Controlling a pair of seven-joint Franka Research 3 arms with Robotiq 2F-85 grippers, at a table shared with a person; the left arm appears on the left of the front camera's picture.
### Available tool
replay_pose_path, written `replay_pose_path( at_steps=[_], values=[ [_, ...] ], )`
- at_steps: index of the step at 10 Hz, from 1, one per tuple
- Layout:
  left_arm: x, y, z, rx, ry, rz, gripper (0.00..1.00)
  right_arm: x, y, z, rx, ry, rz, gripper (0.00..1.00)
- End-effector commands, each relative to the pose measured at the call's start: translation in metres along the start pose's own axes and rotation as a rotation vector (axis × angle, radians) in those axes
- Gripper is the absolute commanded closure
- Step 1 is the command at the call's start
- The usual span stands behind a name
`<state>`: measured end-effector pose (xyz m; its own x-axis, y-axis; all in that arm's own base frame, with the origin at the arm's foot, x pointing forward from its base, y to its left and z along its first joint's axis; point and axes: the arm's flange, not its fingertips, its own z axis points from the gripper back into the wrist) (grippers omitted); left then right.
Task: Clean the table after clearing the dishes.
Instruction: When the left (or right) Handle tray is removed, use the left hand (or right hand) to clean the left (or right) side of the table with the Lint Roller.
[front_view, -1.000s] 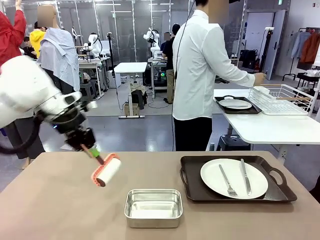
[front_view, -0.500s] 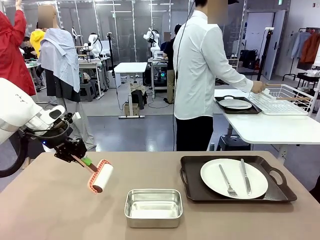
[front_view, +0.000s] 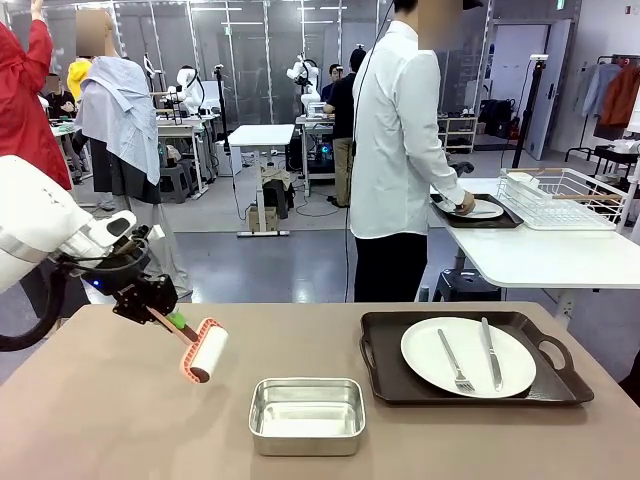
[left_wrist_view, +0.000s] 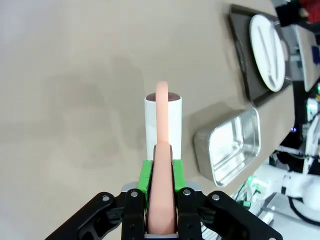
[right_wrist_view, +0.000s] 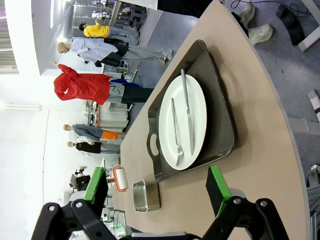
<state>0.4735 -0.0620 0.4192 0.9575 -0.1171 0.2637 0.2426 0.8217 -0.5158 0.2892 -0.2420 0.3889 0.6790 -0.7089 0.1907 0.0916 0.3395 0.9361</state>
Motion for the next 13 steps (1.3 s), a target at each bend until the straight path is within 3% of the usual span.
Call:
replay_pose_path(
  at_steps=[1, 3, 6, 13],
  values=[
    [0.023, 0.001, -0.022, -0.011, -0.015, 0.132, 0.79, 0.000, 0.002, 0.001, 0.011, -0.004, -0.003, 0.00],
    [0.026, 0.007, -0.034, -0.067, 0.045, 0.243, 0.79, 0.000, 0.002, 0.001, 0.011, -0.004, -0.003, 0.00],
    [0.025, 0.025, -0.055, -0.149, 0.032, 0.337, 0.79, 0.000, 0.002, 0.001, 0.011, -0.004, -0.003, 0.00],
    [0.016, 0.079, -0.097, -0.210, 0.053, 0.218, 0.79, 0.000, 0.002, 0.001, 0.011, -0.004, -0.003, 0.00]
  ],
)
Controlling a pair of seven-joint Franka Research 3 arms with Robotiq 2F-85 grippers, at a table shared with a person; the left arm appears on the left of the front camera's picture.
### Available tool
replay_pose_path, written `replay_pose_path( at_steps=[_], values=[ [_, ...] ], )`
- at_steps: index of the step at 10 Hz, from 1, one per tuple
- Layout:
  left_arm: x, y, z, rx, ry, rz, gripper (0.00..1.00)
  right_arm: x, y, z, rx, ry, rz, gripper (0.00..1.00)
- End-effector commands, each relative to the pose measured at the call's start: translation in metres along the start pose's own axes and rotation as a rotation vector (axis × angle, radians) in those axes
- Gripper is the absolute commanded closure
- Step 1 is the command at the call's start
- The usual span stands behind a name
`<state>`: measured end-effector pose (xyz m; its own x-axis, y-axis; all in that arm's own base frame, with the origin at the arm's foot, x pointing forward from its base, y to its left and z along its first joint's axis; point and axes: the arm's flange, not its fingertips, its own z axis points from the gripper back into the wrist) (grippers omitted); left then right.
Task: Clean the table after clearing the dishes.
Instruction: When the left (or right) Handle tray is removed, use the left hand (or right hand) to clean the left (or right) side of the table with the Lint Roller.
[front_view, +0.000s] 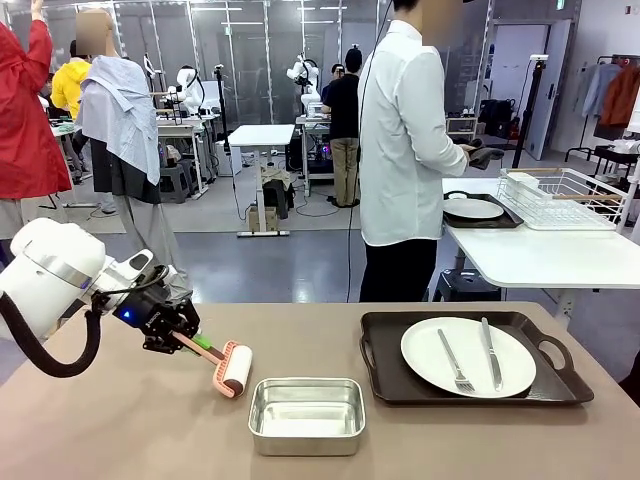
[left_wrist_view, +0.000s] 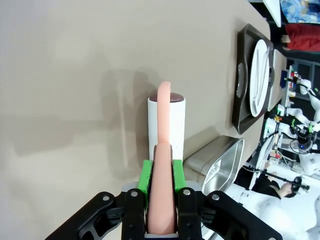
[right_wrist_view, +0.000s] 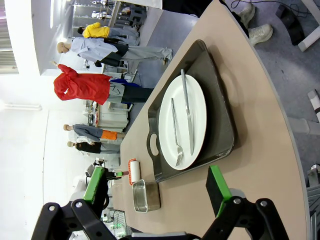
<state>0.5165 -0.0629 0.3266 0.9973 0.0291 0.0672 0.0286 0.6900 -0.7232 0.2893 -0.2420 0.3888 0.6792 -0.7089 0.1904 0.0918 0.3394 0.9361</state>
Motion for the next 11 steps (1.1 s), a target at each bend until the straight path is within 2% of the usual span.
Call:
replay_pose_path(
  at_steps=[1, 3, 5, 8, 11],
  values=[
    [0.009, 0.034, -0.007, 0.033, -0.006, -0.009, 0.79, 0.000, 0.002, 0.002, 0.011, -0.004, -0.003, 0.00],
    [0.011, 0.055, 0.002, 0.088, -0.021, 0.012, 0.79, 0.000, 0.002, 0.002, 0.011, -0.004, -0.003, 0.00],
    [0.008, 0.081, 0.017, 0.126, 0.032, -0.020, 0.79, 0.000, 0.002, 0.002, 0.011, -0.004, -0.003, 0.00],
    [0.008, 0.114, 0.063, 0.091, 0.000, -0.029, 0.79, 0.000, 0.002, 0.002, 0.011, -0.004, -0.003, 0.00],
    [0.006, 0.143, 0.114, 0.152, -0.045, -0.022, 0.79, 0.000, 0.002, 0.002, 0.011, -0.004, -0.003, 0.00]
  ],
)
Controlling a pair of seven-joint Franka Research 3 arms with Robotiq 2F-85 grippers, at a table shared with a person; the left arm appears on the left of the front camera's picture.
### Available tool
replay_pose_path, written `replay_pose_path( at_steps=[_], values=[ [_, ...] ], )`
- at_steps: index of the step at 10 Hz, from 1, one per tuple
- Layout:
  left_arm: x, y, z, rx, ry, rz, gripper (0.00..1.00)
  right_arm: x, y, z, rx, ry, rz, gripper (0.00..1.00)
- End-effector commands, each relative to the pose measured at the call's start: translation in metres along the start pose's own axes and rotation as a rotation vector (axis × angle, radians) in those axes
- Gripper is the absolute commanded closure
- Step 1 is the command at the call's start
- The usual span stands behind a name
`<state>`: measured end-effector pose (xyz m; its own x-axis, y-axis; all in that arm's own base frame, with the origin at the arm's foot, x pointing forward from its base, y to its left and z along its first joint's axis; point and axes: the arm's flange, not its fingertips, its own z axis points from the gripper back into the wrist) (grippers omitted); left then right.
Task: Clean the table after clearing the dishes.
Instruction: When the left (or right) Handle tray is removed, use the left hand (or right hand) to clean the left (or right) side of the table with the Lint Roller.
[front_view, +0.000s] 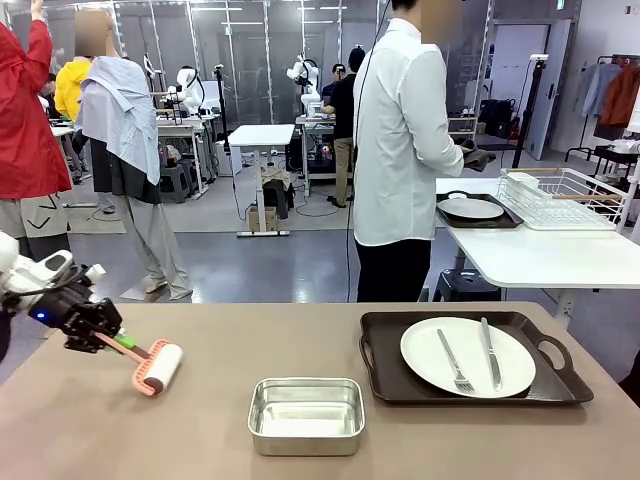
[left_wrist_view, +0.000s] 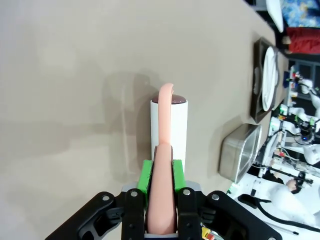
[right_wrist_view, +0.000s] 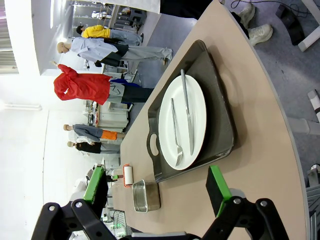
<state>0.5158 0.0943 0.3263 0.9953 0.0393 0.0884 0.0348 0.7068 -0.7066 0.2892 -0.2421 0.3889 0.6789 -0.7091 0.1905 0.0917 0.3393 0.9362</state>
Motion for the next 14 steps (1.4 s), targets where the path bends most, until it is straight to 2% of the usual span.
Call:
replay_pose_path(
  at_steps=[1, 4, 6, 8, 12, 13, 14],
  values=[
    [0.000, 0.048, 0.019, 0.175, -0.014, -0.024, 0.79, 0.000, 0.002, 0.001, 0.011, -0.004, -0.003, 0.00],
    [-0.008, 0.072, 0.066, 0.261, -0.054, 0.023, 0.79, 0.000, 0.002, 0.001, 0.011, -0.004, -0.003, 0.00],
    [-0.018, 0.072, 0.102, 0.322, -0.068, 0.017, 0.79, 0.000, 0.002, 0.001, 0.011, -0.004, -0.003, 0.00],
    [-0.029, 0.058, 0.141, 0.346, -0.101, -0.009, 0.79, 0.000, 0.002, 0.001, 0.011, -0.004, -0.003, 0.00],
    [-0.063, -0.007, 0.203, 0.358, -0.188, -0.129, 0.79, 0.000, 0.002, 0.001, 0.011, -0.004, -0.003, 0.00],
    [-0.070, -0.019, 0.211, 0.323, -0.217, -0.150, 0.79, 0.000, 0.002, 0.001, 0.011, -0.004, -0.003, 0.00],
    [-0.045, 0.006, 0.203, 0.355, -0.178, -0.102, 0.79, 0.000, 0.002, 0.001, 0.011, -0.004, -0.003, 0.00]
  ],
)
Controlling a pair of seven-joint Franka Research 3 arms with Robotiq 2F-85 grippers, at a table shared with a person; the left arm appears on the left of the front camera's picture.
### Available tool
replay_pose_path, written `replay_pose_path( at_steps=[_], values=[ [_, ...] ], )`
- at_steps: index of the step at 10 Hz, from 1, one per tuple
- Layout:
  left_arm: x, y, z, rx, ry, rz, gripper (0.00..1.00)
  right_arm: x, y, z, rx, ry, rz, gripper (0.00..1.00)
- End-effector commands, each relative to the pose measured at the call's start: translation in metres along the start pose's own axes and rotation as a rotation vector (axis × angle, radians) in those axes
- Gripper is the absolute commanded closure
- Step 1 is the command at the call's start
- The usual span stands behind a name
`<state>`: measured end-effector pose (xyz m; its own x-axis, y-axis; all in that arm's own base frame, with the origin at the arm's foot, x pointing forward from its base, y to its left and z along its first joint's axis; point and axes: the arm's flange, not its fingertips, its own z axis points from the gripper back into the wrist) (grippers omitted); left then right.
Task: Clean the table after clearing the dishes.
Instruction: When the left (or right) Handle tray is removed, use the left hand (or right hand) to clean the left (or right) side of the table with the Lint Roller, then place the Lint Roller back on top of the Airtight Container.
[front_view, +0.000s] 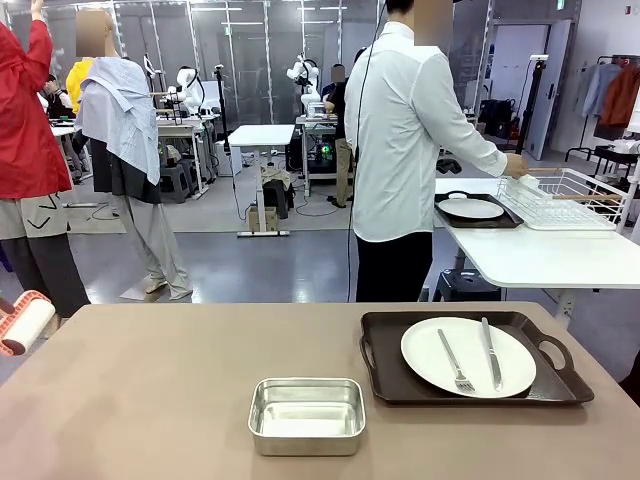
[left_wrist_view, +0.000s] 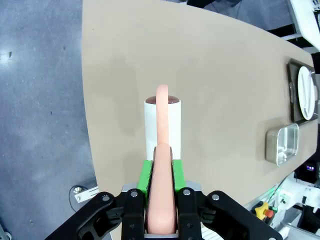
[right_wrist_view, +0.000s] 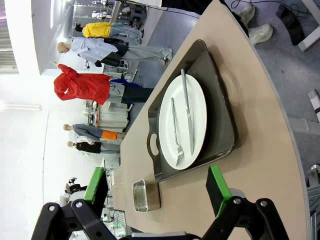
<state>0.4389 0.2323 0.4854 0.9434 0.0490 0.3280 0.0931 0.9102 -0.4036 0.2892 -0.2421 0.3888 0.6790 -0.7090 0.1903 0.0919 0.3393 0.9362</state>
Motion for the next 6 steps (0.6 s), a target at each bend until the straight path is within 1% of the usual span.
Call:
replay_pose_path(
  at_steps=[1, 6],
  values=[
    [0.0054, 0.0180, -0.0225, 0.008, 0.036, 0.024, 0.79, 0.0001, 0.0024, 0.0014, 0.011, -0.004, -0.003, 0.00],
    [0.0054, 0.0180, -0.0225, 0.008, 0.036, 0.024, 0.79, 0.0001, 0.0024, 0.0014, 0.011, -0.004, -0.003, 0.00]
  ],
)
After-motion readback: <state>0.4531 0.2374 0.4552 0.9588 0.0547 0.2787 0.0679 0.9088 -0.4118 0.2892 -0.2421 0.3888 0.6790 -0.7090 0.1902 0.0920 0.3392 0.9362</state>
